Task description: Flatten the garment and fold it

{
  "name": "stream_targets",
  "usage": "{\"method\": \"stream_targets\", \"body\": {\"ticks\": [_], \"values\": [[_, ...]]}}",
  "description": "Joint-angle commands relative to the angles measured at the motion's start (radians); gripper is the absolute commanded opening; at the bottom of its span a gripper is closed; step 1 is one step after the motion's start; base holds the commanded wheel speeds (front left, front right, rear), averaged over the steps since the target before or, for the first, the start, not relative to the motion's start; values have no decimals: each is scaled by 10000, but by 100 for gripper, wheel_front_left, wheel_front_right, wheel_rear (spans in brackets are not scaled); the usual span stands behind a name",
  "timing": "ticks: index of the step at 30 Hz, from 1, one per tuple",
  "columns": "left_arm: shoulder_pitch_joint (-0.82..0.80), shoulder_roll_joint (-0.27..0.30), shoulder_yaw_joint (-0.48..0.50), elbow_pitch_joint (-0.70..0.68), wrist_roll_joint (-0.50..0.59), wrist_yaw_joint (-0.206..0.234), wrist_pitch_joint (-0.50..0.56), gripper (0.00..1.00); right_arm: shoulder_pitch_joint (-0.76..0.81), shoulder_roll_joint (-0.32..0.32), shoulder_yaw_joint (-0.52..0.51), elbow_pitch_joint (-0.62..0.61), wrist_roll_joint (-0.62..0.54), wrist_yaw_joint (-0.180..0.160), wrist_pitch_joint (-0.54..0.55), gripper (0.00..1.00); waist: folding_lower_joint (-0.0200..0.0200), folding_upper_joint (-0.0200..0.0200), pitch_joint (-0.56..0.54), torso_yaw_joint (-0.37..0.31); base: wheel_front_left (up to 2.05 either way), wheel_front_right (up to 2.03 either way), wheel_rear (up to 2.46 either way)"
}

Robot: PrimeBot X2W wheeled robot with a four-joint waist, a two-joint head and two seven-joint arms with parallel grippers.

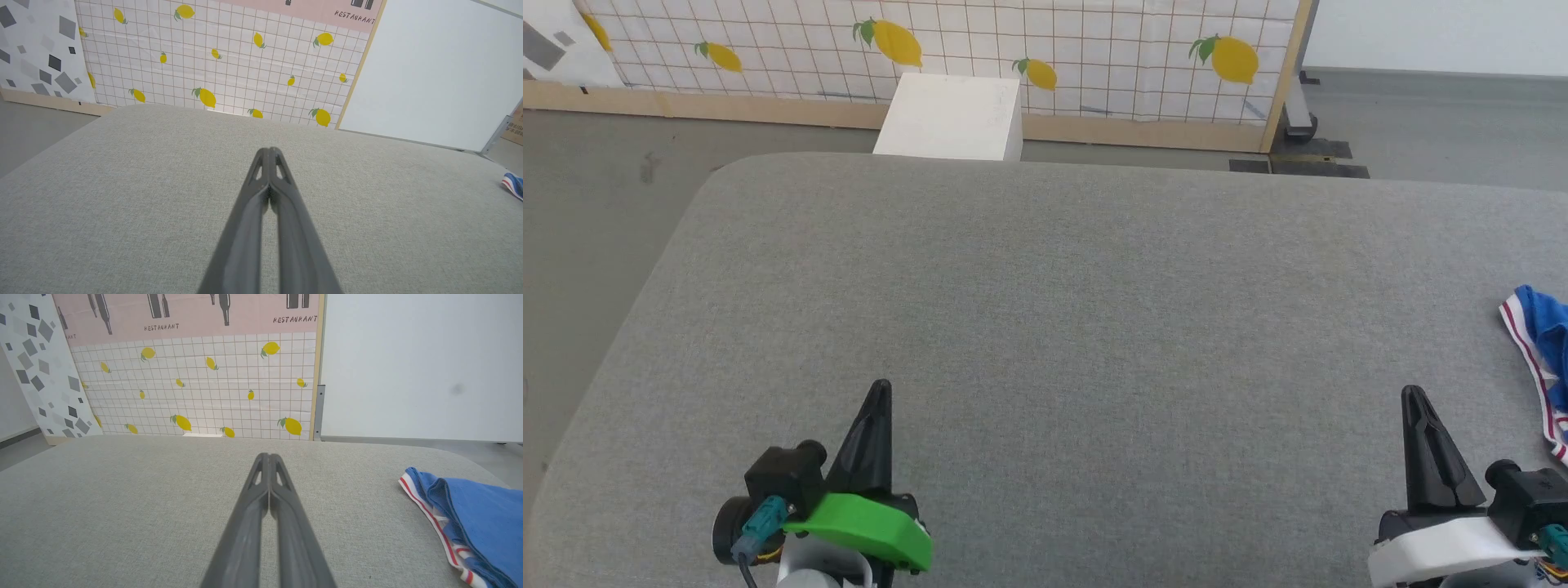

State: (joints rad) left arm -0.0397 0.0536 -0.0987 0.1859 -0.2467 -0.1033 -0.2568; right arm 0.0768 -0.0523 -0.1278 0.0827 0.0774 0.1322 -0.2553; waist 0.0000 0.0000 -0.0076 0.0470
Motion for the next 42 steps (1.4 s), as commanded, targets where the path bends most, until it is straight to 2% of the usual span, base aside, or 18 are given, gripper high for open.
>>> {"method": "stream_targets", "body": {"ticks": [1, 42], "values": [[1, 0, -2, -3, 4, 2, 4, 0, -1, 0, 4, -1, -1, 0, 4, 0, 0, 0, 0, -1, 0, 0, 0], [119, -10, 292, -559, 741, 310, 772, 0, -231, 6, 384, -249, -233, -5, 767, 0, 0, 0, 23, -142, 0, 0, 0]]}}
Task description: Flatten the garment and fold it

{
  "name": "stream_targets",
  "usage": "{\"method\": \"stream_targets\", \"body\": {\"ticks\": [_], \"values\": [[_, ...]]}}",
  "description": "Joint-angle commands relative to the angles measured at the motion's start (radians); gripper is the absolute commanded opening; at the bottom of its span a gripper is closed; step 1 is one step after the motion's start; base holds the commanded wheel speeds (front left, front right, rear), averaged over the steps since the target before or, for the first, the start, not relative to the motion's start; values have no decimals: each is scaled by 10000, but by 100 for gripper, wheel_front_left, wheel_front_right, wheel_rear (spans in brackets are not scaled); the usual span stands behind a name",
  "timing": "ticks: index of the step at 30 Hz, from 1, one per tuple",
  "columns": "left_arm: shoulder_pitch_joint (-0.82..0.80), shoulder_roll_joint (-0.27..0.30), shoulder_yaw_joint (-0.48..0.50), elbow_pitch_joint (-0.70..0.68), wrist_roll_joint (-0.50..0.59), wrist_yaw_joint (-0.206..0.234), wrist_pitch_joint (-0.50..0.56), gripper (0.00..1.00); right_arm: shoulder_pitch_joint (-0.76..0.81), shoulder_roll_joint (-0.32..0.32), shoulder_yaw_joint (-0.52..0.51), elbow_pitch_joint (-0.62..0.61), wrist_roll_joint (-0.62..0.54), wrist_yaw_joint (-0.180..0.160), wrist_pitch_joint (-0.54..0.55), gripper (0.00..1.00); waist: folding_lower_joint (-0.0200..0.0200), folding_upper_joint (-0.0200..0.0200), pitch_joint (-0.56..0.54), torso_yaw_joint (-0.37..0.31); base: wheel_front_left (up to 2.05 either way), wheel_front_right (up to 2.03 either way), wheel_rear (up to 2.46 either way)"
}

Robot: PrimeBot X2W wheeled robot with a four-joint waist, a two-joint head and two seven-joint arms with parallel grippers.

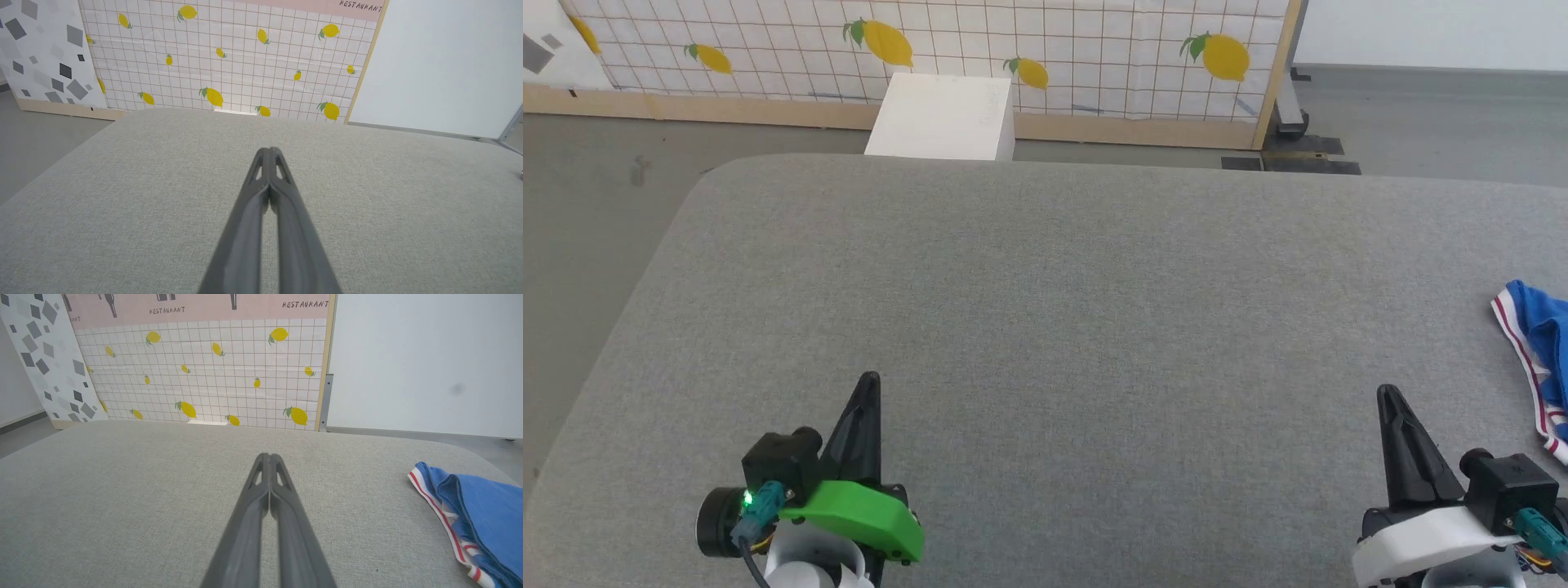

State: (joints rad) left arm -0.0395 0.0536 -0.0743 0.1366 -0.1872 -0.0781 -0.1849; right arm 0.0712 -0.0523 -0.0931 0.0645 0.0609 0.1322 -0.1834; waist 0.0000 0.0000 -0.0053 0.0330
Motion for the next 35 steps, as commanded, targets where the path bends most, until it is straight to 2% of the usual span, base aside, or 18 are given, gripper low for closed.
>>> {"method": "stream_targets", "body": {"ticks": [1, 35], "values": [[120, -10, 58, -82, 168, 68, 75, 0, -181, 6, 48, -74, -74, -5, 71, 0, 0, 0, 1, -6, 0, 0, 0], [226, -19, 323, -579, 828, 344, 762, 0, -387, 12, 390, -295, -281, -9, 753, 0, 0, 0, 21, -131, 0, 0, 0]]}}
